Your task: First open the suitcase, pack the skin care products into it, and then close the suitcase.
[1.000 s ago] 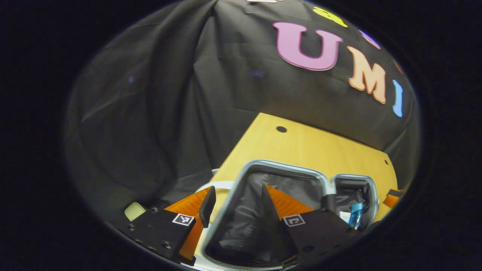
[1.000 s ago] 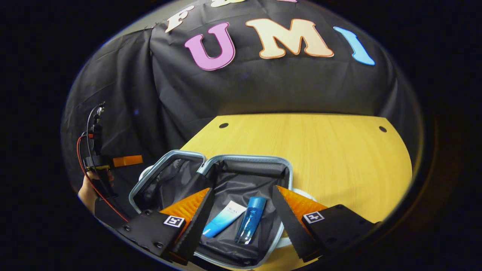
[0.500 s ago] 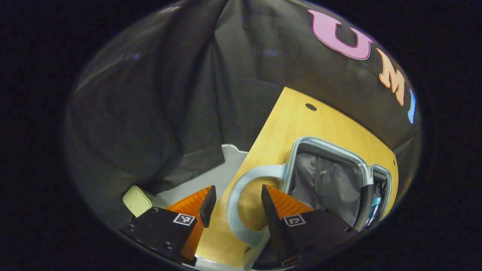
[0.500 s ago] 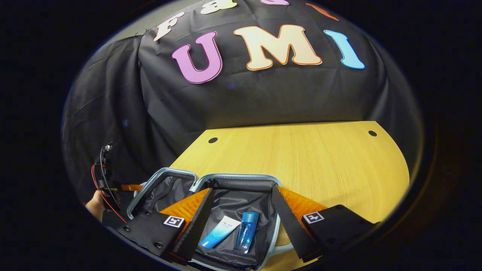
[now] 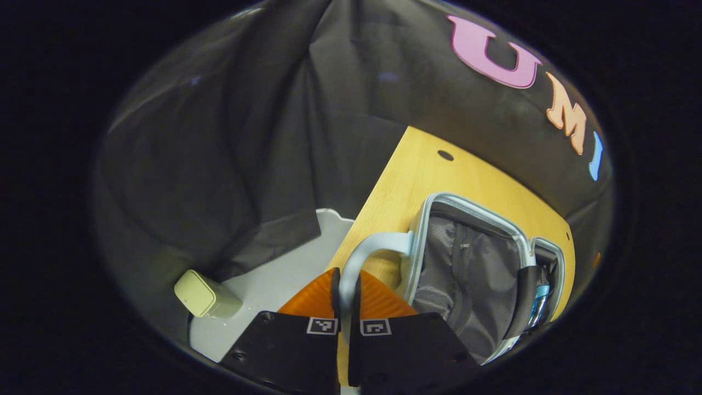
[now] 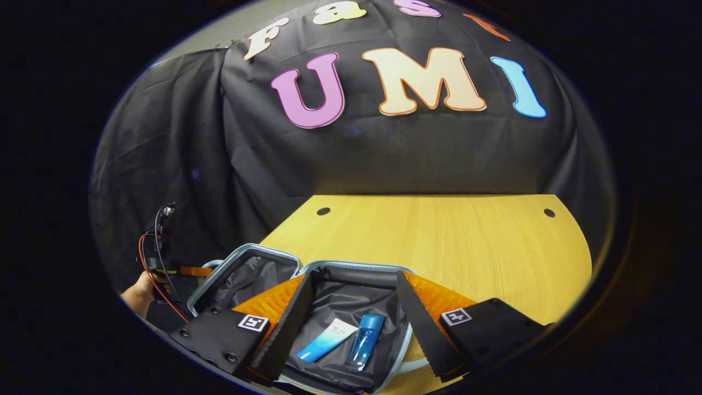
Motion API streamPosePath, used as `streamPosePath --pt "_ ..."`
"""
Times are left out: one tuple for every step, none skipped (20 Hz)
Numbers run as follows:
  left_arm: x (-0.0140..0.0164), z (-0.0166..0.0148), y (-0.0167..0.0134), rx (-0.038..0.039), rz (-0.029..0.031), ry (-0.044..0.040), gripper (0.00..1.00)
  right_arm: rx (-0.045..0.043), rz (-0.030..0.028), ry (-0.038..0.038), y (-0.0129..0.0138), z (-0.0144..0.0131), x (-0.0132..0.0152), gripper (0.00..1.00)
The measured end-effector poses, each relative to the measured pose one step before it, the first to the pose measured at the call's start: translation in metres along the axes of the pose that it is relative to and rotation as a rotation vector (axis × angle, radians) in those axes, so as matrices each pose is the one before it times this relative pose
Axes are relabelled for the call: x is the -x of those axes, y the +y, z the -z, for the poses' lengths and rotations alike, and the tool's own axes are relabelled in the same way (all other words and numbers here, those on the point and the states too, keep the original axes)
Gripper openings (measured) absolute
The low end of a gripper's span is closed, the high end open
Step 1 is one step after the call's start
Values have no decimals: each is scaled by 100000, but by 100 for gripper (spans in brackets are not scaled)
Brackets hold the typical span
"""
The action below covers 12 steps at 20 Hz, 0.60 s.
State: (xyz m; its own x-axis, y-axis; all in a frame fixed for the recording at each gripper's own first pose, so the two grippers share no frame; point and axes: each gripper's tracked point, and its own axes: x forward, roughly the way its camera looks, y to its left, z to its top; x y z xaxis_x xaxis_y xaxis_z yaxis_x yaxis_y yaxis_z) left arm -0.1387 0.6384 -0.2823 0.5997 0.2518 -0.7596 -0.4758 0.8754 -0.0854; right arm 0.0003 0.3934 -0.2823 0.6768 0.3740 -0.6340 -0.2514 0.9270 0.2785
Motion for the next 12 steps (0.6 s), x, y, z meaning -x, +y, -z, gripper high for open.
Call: streamPosePath --pt "1352 -1033 -435 244 523 -3157 0 1829 -844 -1188 211 -540 323 98" --pt "1368 -1145 -808 539 1520 -3231 0 1484 -1702 -1054 306 -290 141 98" --pt "1374 -1001 -712 1059 891 -2192 0 846 -2613 -499 403 -203 210 98" --pt "1219 -1032 -1102 246 890 -2758 0 625 -2989 -484 502 -152 391 98" --pt "1183 -1050 -1302 409 1485 -2933 0 977 -2511 -789 354 -268 420 98" --pt "1308 -860 -1218 -955 616 -3478 0 1407 -2043 -1221 87 -253 316 98" --pt "895 -1041 -1355 -2272 1031 -2930 0 1286 -1464 -1553 -90 -456 495 98" --pt "1201 -564 -1502 -2002 120 -2387 0 650 -1811 -1043 -244 -201 586 98" --pt "806 -744 -1470 -1590 620 -1178 0 220 -2145 -886 -197 -285 758 98" --pt "865 -676 -1677 -1412 566 -1993 0 496 -1298 -1303 -340 -360 691 98" --pt "904 -25 -1648 -1173 778 -1643 0 768 -711 -968 -610 -315 784 98" --pt "796 -721 -1836 -1626 1454 -2097 0 816 -14 -1375 -820 -203 914 98"
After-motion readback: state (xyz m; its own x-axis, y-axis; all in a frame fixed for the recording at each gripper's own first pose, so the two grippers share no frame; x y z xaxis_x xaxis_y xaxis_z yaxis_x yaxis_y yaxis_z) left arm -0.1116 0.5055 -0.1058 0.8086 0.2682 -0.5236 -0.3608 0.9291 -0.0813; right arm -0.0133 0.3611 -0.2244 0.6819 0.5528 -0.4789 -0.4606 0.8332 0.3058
